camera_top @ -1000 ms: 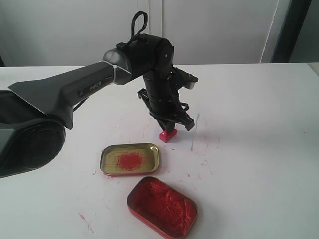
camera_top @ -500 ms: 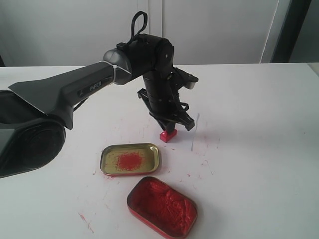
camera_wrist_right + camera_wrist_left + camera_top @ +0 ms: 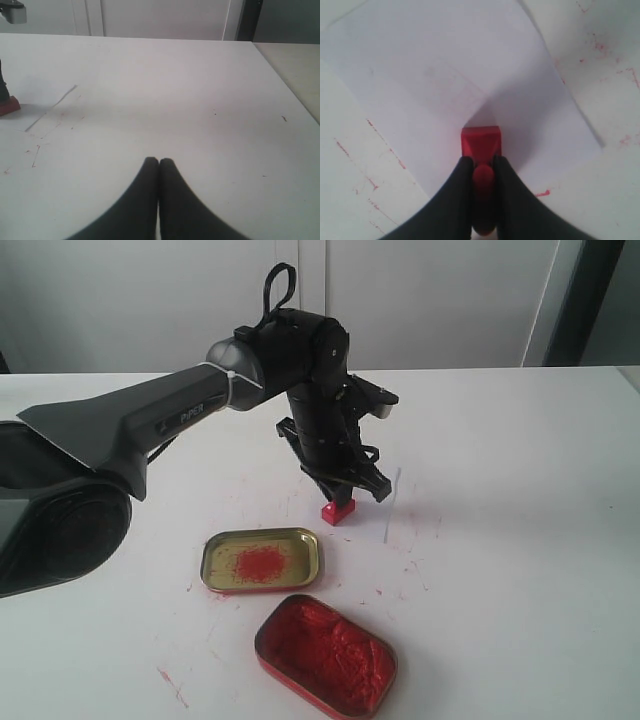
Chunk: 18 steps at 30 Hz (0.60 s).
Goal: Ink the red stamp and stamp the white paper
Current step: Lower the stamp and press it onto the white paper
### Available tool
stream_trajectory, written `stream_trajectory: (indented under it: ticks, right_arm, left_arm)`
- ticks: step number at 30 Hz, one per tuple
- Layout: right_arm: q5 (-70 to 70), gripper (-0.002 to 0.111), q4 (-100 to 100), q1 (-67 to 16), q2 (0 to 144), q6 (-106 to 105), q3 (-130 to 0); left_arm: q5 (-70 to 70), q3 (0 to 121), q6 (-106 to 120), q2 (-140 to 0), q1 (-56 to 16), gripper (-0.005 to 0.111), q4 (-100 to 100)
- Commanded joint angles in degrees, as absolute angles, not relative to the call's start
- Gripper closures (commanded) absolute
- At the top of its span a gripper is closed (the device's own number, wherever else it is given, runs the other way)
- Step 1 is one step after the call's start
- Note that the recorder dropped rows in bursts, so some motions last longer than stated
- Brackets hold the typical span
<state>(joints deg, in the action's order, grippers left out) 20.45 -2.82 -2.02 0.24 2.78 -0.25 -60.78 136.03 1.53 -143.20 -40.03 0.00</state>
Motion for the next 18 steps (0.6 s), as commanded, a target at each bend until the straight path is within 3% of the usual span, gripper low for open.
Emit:
stream_trajectory:
  ticks: [1, 18]
  right_arm:
    - [19.9, 0.108, -2.9, -2.2, 0.0, 2.3, 0.0]
    - [19.9, 0.108, -2.9, -2.2, 0.0, 2.3, 0.0]
  left_arm:
    - [-60.5, 134.8, 1.5, -146.4, -40.1, 0.107, -0.6]
    - [-61.9, 137.7, 1.5, -142.5, -40.1, 0.107, -0.6]
